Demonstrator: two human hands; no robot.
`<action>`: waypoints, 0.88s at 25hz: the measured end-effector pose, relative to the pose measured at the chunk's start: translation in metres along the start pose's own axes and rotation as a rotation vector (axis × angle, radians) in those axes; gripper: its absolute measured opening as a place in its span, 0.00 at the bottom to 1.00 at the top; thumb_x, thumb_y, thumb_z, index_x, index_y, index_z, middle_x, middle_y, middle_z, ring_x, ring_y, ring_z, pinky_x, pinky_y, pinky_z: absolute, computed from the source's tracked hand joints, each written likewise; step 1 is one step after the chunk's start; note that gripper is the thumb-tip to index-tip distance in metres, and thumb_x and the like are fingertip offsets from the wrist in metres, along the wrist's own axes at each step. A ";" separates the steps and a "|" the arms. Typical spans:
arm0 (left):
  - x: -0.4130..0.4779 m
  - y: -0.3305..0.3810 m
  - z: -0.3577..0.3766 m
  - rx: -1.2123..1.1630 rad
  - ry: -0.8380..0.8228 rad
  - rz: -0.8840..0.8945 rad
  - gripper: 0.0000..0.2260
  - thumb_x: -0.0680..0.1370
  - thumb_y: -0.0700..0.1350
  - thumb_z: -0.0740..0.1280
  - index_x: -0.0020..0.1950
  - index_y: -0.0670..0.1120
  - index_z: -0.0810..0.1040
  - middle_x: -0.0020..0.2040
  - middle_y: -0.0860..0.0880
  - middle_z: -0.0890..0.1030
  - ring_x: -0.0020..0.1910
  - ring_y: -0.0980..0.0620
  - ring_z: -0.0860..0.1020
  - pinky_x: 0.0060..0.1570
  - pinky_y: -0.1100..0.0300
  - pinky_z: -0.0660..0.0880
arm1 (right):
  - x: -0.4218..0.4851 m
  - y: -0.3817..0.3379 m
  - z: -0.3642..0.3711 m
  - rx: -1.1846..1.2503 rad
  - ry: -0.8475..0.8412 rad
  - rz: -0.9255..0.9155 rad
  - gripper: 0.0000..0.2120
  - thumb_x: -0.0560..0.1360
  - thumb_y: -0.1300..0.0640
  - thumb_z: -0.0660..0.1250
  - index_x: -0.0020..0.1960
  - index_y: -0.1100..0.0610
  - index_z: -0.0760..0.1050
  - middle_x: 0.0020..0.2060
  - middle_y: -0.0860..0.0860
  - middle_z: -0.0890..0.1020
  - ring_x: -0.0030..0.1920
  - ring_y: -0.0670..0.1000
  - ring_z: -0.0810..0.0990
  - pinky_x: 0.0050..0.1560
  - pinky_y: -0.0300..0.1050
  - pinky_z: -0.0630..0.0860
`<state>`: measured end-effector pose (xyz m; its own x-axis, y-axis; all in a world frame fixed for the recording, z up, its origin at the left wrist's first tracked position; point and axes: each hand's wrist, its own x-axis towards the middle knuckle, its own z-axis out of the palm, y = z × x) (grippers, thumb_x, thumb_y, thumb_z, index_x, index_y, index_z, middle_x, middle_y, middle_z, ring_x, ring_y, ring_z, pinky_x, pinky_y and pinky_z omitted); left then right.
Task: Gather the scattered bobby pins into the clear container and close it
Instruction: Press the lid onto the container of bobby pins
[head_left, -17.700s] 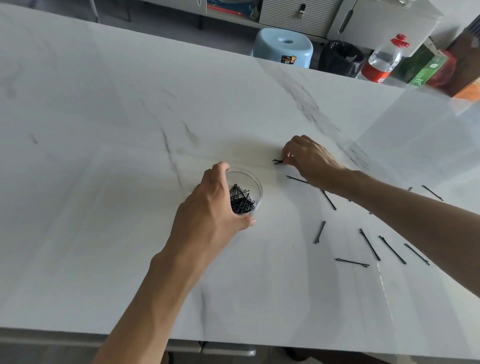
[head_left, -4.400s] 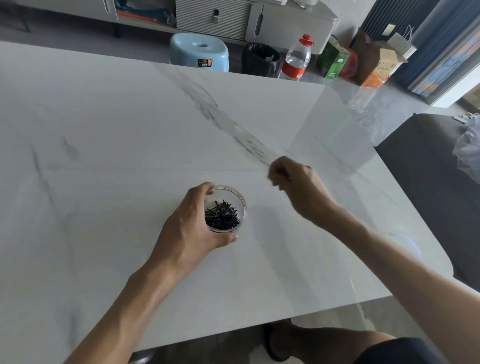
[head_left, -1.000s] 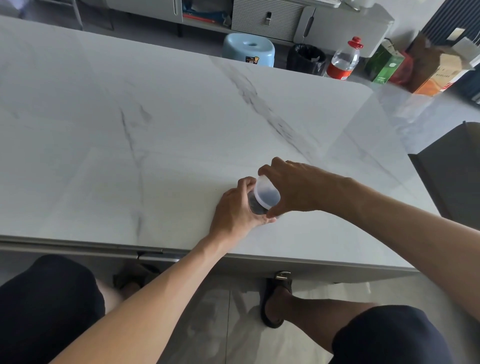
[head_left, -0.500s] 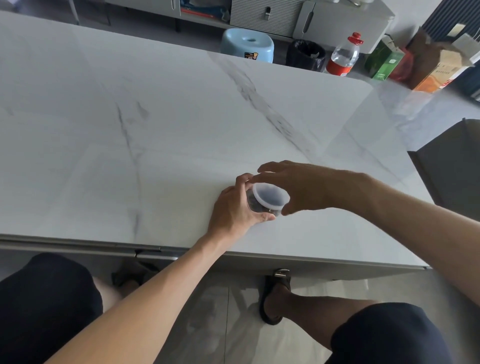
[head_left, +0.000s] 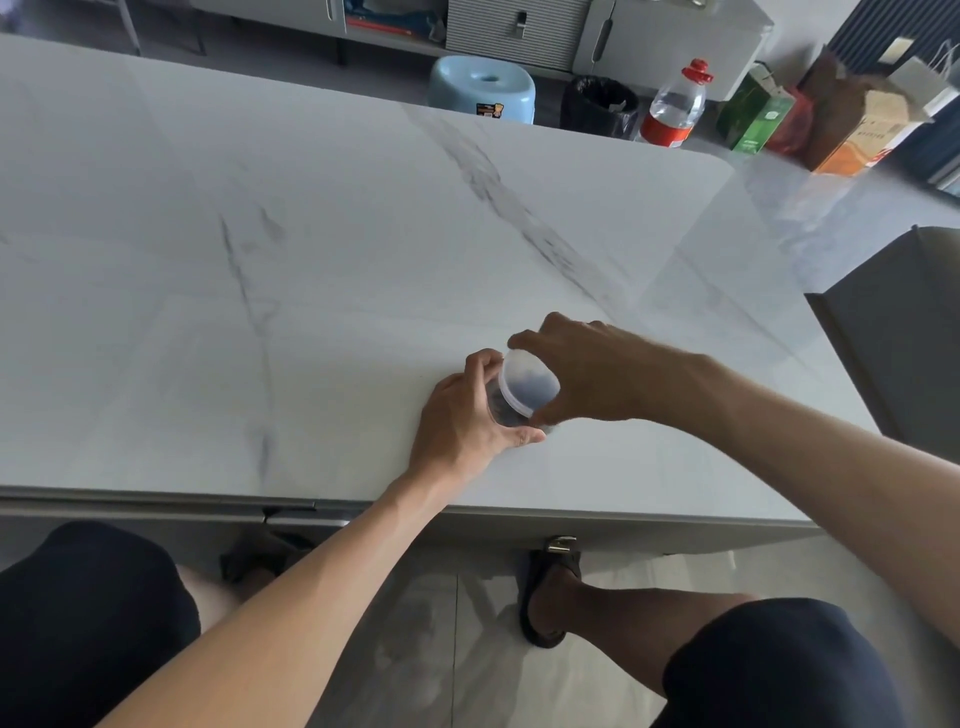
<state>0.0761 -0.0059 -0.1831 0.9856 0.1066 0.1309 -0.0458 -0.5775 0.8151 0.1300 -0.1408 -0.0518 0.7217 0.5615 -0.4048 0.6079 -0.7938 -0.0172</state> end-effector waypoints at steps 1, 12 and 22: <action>0.001 0.000 0.000 -0.002 0.000 -0.005 0.42 0.56 0.61 0.79 0.64 0.53 0.64 0.60 0.56 0.78 0.57 0.53 0.76 0.52 0.63 0.73 | 0.002 -0.005 0.004 -0.039 0.051 0.065 0.31 0.68 0.38 0.68 0.65 0.51 0.66 0.53 0.53 0.73 0.44 0.57 0.76 0.41 0.50 0.74; 0.000 0.000 0.000 -0.010 0.004 -0.004 0.40 0.55 0.64 0.78 0.62 0.56 0.64 0.57 0.59 0.79 0.55 0.55 0.76 0.49 0.64 0.74 | -0.007 0.004 0.011 0.055 0.001 -0.047 0.37 0.69 0.45 0.72 0.72 0.44 0.57 0.65 0.51 0.68 0.56 0.57 0.76 0.52 0.52 0.77; 0.000 -0.004 0.001 0.000 0.009 -0.013 0.39 0.54 0.64 0.78 0.60 0.58 0.65 0.55 0.60 0.79 0.52 0.57 0.77 0.44 0.69 0.73 | 0.003 0.003 0.029 -0.064 0.184 0.007 0.35 0.67 0.41 0.71 0.70 0.46 0.61 0.58 0.56 0.72 0.51 0.60 0.78 0.47 0.53 0.78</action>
<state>0.0765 -0.0045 -0.1873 0.9847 0.1211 0.1256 -0.0333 -0.5760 0.8168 0.1239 -0.1481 -0.0794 0.7711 0.5936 -0.2302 0.6178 -0.7850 0.0455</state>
